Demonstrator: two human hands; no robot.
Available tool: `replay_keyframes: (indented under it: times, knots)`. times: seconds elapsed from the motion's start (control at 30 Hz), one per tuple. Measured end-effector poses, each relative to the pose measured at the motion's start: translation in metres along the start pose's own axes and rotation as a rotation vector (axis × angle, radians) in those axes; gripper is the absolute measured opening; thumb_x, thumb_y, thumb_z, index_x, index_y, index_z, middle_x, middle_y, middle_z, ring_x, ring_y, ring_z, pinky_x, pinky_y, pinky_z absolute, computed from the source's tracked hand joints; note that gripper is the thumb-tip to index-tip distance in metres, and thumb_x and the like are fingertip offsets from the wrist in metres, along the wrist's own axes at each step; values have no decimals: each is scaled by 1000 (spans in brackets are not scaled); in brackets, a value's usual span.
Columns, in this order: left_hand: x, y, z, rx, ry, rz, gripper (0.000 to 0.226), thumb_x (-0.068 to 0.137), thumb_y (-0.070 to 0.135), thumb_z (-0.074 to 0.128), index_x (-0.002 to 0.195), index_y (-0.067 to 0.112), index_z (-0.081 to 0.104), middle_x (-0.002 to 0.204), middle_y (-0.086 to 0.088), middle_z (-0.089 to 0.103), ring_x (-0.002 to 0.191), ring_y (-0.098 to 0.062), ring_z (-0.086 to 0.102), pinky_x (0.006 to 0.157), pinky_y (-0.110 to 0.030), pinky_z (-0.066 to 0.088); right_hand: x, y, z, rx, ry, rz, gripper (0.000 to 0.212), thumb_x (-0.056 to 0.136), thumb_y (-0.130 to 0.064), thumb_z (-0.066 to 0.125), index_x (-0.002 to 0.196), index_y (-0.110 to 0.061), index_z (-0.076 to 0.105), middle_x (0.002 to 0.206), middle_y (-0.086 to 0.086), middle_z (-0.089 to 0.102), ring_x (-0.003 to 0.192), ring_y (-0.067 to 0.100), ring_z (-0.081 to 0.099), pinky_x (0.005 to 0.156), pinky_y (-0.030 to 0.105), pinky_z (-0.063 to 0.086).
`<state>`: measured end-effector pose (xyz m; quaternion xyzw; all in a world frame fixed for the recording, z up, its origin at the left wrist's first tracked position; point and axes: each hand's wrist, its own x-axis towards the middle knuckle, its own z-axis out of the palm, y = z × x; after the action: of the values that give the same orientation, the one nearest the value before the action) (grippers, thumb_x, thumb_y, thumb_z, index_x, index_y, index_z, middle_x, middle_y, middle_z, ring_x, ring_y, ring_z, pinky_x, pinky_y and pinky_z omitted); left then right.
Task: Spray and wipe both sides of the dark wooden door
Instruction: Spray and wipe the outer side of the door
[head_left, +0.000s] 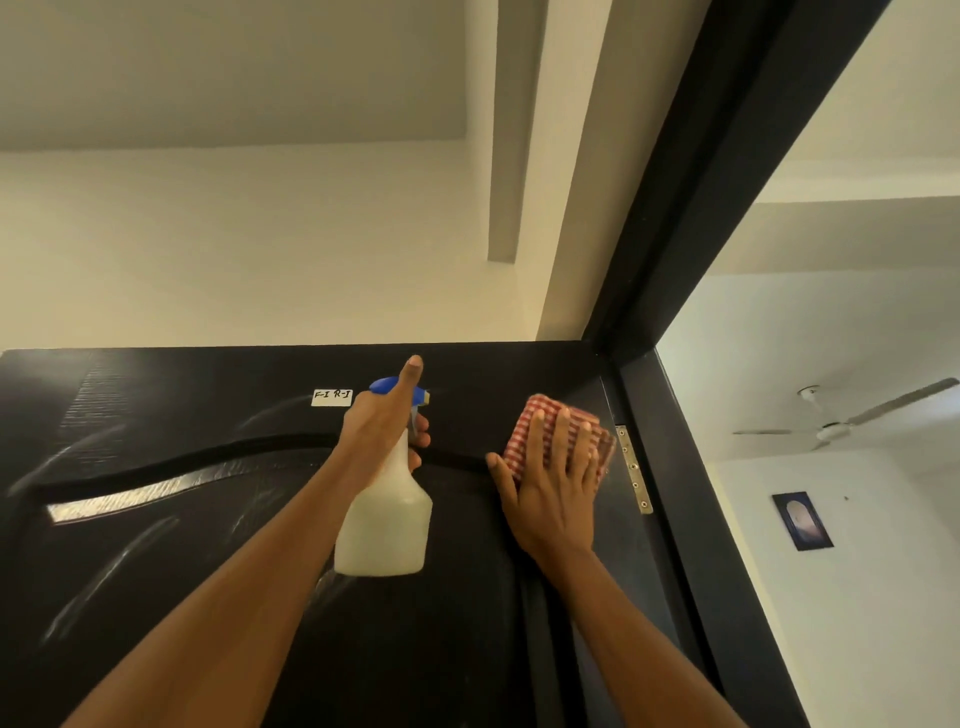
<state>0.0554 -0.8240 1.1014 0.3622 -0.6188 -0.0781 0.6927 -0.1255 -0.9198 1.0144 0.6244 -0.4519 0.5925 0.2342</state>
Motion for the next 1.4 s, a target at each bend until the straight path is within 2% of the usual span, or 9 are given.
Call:
replay_keyframes:
  times: [0.17, 0.27, 0.37, 0.53, 0.73, 0.87, 1.03, 1.27, 1.4]
  knots:
    - [-4, -10, -51, -53, 46, 29, 74, 86, 74, 51, 103, 4, 66, 82, -15, 68, 70, -26, 65, 55, -33, 52, 63, -48, -1, 72, 21, -143, 68, 101, -64, 13, 159, -33, -1, 168, 4, -7, 154, 32, -9, 117, 49, -15]
    - [-7, -13, -73, -24, 54, 65, 72, 86, 74, 49, 94, 3, 65, 78, -15, 67, 69, -29, 64, 58, -35, 53, 69, -82, 8, -46, 12, -470, 54, 105, -51, 24, 156, -37, 18, 164, 0, 14, 152, 32, 11, 123, 52, 4]
    - [-8, -17, -78, 26, 57, 66, 77, 85, 76, 49, 96, 1, 66, 78, -15, 67, 69, -30, 64, 61, -39, 54, 70, -95, 11, -252, -42, -753, 58, 106, -47, 25, 159, -34, 7, 168, 1, 5, 154, 26, -1, 122, 51, -8]
    - [-12, -15, -72, 48, 32, 60, 81, 86, 75, 48, 103, -2, 66, 78, -15, 68, 66, -27, 65, 58, -36, 55, 109, -46, -6, -245, 216, -305, 60, 100, -48, 27, 156, -30, 15, 155, 11, 31, 143, 32, 29, 116, 54, 22]
    - [-18, -6, -86, 21, 19, 100, 73, 89, 71, 47, 105, 2, 63, 74, -11, 67, 61, -22, 65, 50, -29, 54, 135, -28, -16, -89, 191, 146, 66, 102, -55, 21, 158, -25, 5, 166, 14, 6, 152, 40, 2, 120, 64, 6]
    - [-22, -7, -80, 36, 40, 111, 74, 88, 72, 46, 104, 2, 65, 76, -13, 69, 65, -26, 65, 54, -32, 54, 134, -83, -5, -130, 102, -264, 65, 98, -67, 23, 155, -35, 24, 166, 5, 13, 151, 37, 10, 117, 64, 1]
    - [-29, -14, -53, -5, 33, 47, 72, 88, 72, 47, 104, 5, 67, 82, -16, 69, 69, -30, 66, 55, -33, 53, 106, -79, 10, -341, -14, -816, 66, 96, -69, 27, 155, -44, 13, 167, -1, 11, 153, 28, 6, 119, 60, -1]
    - [-35, -13, -38, -2, -6, 36, 68, 89, 70, 47, 103, 6, 65, 82, -16, 67, 58, -21, 64, 42, -26, 49, 133, 32, -33, -160, 146, -103, 70, 94, -73, 29, 153, -40, 11, 165, 5, 13, 152, 39, 6, 120, 62, 7]
    - [-40, -19, -46, -31, -28, -3, 69, 89, 70, 46, 108, 6, 63, 81, -14, 67, 54, -18, 64, 41, -27, 50, 104, 35, -22, -103, 197, 15, 67, 98, -68, 25, 156, -36, 13, 166, 8, 13, 152, 39, 6, 120, 63, 11]
